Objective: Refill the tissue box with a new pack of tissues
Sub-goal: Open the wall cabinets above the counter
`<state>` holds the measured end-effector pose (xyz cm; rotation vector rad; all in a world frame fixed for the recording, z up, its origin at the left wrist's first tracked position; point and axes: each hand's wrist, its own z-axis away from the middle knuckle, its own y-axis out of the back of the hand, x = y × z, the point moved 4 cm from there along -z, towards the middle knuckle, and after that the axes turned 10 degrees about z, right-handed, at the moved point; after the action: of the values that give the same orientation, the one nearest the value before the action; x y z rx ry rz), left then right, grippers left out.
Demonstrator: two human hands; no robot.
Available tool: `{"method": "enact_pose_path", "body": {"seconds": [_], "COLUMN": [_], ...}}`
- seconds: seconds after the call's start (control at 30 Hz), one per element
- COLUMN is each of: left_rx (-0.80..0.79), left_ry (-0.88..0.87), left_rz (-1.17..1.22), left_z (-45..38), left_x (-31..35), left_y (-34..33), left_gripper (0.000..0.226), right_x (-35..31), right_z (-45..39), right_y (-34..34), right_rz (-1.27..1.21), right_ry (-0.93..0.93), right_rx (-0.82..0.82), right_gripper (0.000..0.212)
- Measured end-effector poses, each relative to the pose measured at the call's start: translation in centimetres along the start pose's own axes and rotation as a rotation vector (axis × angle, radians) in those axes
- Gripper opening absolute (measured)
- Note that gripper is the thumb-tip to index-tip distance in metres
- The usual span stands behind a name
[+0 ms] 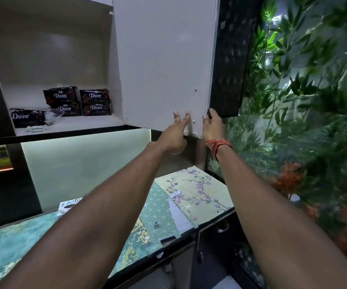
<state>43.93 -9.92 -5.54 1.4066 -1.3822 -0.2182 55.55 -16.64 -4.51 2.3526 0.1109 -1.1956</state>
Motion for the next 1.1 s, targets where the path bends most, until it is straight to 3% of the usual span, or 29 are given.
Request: {"method": "enact_pose_path", "body": {"seconds": [0.07, 0.13, 0.2, 0.27, 0.33, 0.43, 0.5, 0.6, 0.87, 0.93, 1.0, 1.1], "left_rx": [0.112, 0.249, 0.315, 0.331, 0.31, 0.256, 0.301, 0.496, 1.223, 1.318, 1.279, 1.064], "left_ry": [0.001, -0.011, 0.003, 0.021, 0.03, 0.055, 0.077, 0.138, 0.208, 0.286, 0.427, 0.503], "left_rz": [0.069, 0.2, 0.345, 0.458, 0.522, 0.587, 0.601, 0.565, 0.273, 0.187, 0.145, 0.214], "left_z": [0.4, 0.7, 1.2, 1.5, 2.1, 3.2, 4.1, 6.0, 15.3, 17.1, 17.7, 17.2], "left_x": [-0.1, -0.3, -0.6, -0.9, -1.1, -1.8, -2.9, -6.9, -17.0, -19.9, -22.9, -26.1], "left_y": [0.6, 1.8, 3.0, 4.2, 5.1, 6.3, 7.8, 12.1, 26.2, 29.0, 31.1, 32.5], "left_gripper": [0.087, 0.074, 0.065, 0.06, 0.062, 0.066, 0.065, 0.059, 0.032, 0.032, 0.036, 0.035], "right_x": [-0.2, -0.9, -2.4, -4.3, -6.0, -8.0, -9.0, -10.9, -21.9, -24.9, -27.3, -30.1], "right_z": [0.4, 1.5, 3.4, 4.9, 5.5, 5.8, 5.9, 6.5, 11.2, 12.2, 13.1, 14.5], "right_y": [0.2, 0.8, 1.7, 1.8, 0.6, -1.6, -3.1, -6.5, -22.8, -27.0, -30.6, -34.9], "right_rz": [0.017, -0.004, -0.029, -0.033, -0.046, -0.087, -0.106, -0.144, -0.429, -0.468, -0.484, -0.499], "right_ry": [0.011, 0.054, 0.2, 0.375, 0.441, 0.308, 0.226, 0.187, 0.215, 0.221, 0.217, 0.2], "right_rx": [0.04, 0.199, 0.461, 0.56, 0.461, 0.344, 0.332, 0.288, -0.342, -0.455, -0.56, -0.682], "right_gripper": [0.034, 0.03, 0.03, 0.026, 0.025, 0.027, 0.029, 0.028, 0.023, 0.026, 0.027, 0.032]}}
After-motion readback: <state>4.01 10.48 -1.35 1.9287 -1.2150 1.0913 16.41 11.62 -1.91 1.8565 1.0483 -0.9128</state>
